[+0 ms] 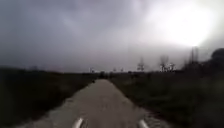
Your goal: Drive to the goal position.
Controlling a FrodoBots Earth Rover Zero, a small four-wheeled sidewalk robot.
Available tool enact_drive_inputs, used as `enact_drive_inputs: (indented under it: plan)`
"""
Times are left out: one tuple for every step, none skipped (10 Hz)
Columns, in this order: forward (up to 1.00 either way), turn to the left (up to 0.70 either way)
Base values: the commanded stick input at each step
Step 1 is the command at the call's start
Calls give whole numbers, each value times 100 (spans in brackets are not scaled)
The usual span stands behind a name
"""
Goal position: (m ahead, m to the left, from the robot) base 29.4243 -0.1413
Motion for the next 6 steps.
enact_drive_inputs:
  plan:
    - [70, 0]
    - [70, 0]
    - [70, 0]
    - [70, 0]
    - [70, 0]
    - [70, 0]
